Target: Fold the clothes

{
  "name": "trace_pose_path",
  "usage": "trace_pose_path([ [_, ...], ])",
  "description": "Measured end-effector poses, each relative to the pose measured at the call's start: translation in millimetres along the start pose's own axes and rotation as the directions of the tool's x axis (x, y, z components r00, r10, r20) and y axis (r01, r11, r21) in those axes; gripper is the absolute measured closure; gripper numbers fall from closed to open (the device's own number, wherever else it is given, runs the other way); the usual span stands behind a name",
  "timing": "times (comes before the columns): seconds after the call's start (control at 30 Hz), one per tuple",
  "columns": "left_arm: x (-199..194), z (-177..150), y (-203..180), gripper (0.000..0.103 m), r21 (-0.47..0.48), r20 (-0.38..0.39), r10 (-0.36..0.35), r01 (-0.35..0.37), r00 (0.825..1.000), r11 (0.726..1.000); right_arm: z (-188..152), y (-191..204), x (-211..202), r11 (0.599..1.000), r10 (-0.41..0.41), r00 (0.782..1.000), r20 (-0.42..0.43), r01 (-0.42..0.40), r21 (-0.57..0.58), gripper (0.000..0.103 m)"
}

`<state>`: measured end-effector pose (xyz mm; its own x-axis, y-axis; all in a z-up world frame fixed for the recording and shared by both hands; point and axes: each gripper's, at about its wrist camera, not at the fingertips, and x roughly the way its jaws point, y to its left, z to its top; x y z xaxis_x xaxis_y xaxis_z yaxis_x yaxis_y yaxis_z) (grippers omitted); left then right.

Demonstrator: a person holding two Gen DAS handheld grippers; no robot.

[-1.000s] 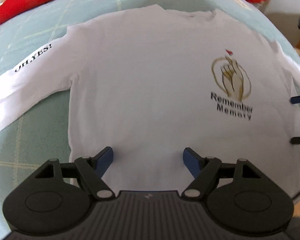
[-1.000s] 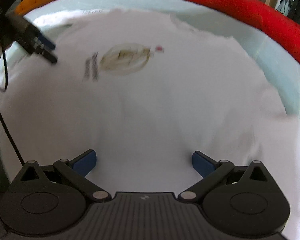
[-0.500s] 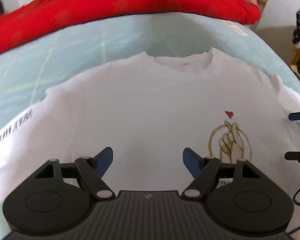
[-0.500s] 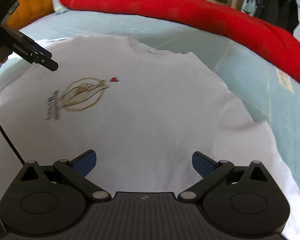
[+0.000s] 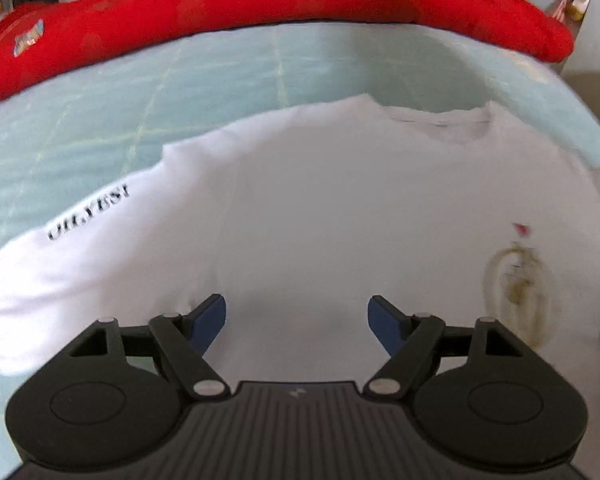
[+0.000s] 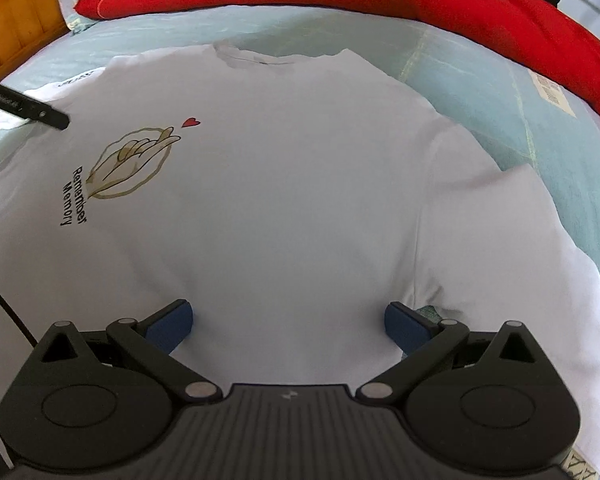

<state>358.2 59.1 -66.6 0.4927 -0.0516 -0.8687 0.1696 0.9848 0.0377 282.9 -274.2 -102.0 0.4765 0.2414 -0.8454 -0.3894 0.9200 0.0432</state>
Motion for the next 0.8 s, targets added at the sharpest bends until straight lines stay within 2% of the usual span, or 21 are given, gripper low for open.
trace_pose_path([
  [0.1, 2, -9, 15, 0.024, -0.079, -0.022, -0.024, 0.022, 0.999, 0.997, 1, -1, 1, 1.000, 0.001, 1.000, -0.008, -0.001, -0.002, 0.000],
  [0.3, -22, -26, 17, 0.024, -0.112, -0.077, -0.011, 0.003, 0.997, 0.994, 0, -2, 0, 1.000, 0.006, 1.000, -0.007, -0.006, -0.006, 0.000],
  [0.43, -34, -2, 23, 0.024, -0.129, 0.006, 0.014, -0.013, 1.000, 0.992, 0, -1, 0, 1.000, 0.005, 1.000, -0.005, -0.005, -0.006, 0.000],
  [0.53, -24, 25, 35, 0.024, -0.178, 0.080, 0.014, 0.000, 0.997, 0.984, -2, -2, 0, 1.000, 0.013, 1.000, 0.006, -0.013, -0.013, 0.000],
  [0.6, -7, 40, 40, 0.024, -0.195, 0.108, -0.016, 0.037, 0.994, 0.980, -2, -2, 0, 1.000, 0.016, 1.000, 0.005, -0.016, -0.015, 0.000],
  [0.67, 12, 52, 43, 0.025, -0.211, 0.093, -0.090, 0.108, 0.992, 0.972, -1, -2, 0, 1.000, 0.015, 1.000, 0.002, -0.015, -0.016, 0.000],
  [0.73, 26, 60, 48, 0.024, -0.218, 0.118, -0.131, 0.154, 0.984, 0.964, -1, -1, 0, 1.000, 0.009, 1.000, 0.000, -0.009, -0.017, 0.000],
  [0.8, 42, 67, 56, 0.024, -0.230, 0.110, -0.109, 0.132, 0.988, 0.964, -2, 0, 0, 1.000, 0.000, 1.000, 0.006, 0.000, -0.016, 0.000],
])
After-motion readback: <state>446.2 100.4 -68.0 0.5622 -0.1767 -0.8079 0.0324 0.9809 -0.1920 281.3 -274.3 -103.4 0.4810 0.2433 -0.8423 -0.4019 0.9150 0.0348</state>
